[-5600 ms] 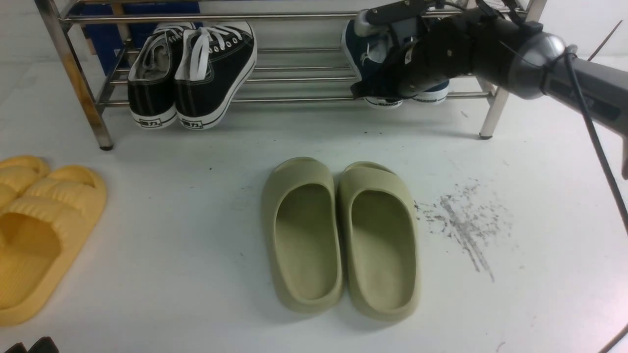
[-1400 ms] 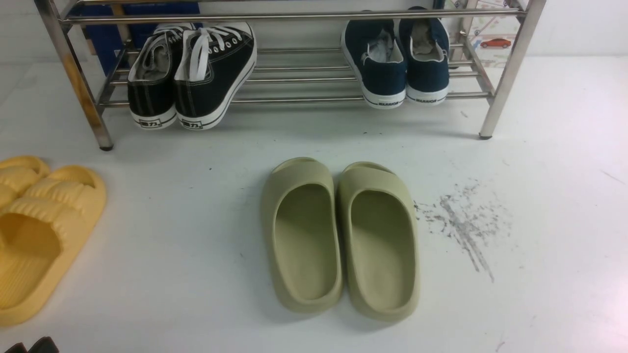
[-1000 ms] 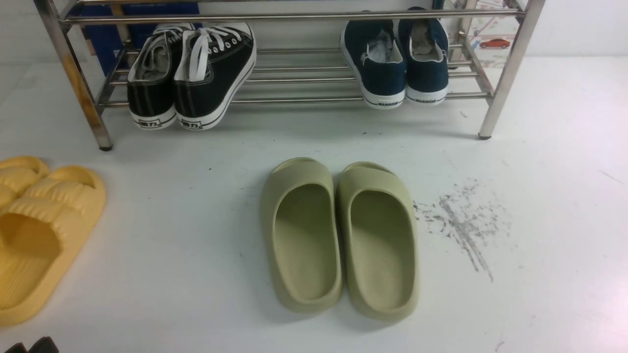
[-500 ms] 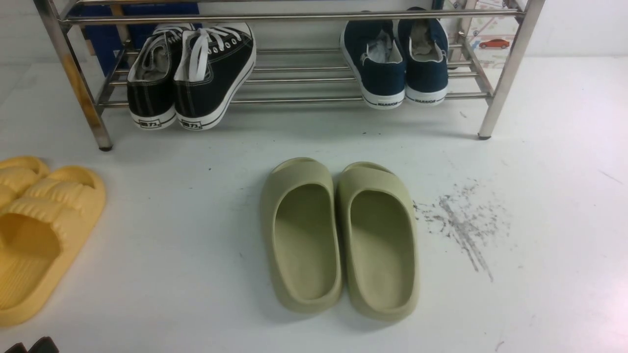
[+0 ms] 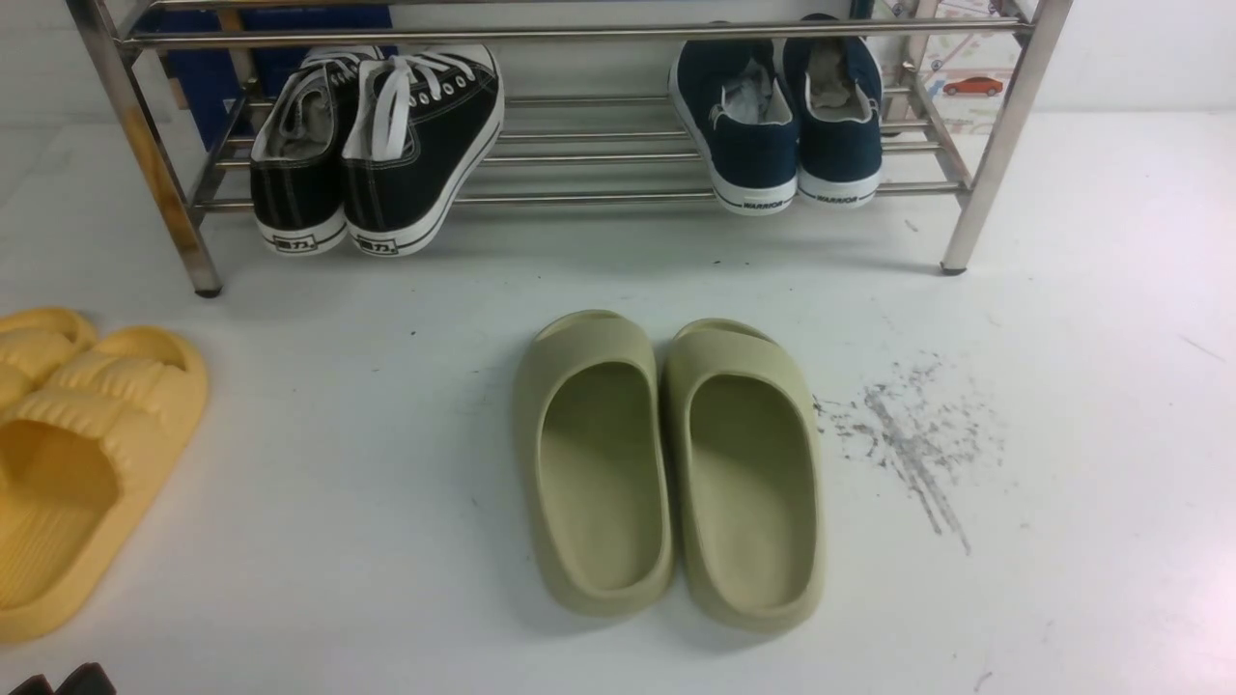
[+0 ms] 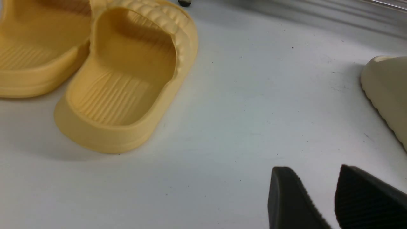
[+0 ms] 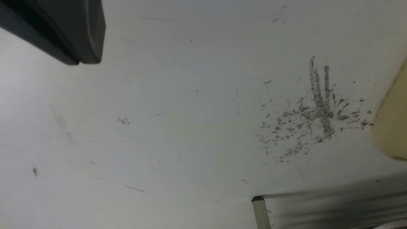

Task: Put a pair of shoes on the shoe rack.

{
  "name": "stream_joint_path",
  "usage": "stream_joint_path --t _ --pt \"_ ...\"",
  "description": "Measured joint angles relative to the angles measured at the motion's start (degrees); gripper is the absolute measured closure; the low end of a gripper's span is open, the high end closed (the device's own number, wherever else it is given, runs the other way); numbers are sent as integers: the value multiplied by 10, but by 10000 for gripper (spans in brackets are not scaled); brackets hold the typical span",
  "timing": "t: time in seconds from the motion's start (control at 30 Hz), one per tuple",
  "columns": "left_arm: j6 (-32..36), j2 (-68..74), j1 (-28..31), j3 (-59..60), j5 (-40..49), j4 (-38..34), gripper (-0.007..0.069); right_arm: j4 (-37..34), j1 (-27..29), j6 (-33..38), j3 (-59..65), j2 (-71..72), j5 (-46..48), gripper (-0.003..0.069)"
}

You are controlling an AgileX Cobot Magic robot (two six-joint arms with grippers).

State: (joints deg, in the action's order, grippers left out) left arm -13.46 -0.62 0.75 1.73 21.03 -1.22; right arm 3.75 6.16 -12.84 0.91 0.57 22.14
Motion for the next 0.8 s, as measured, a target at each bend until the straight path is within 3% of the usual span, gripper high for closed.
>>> stream_joint_path --t 0.8 --pt "0 0 0 0 0 0 386 0 0 0 0 0 0 583"
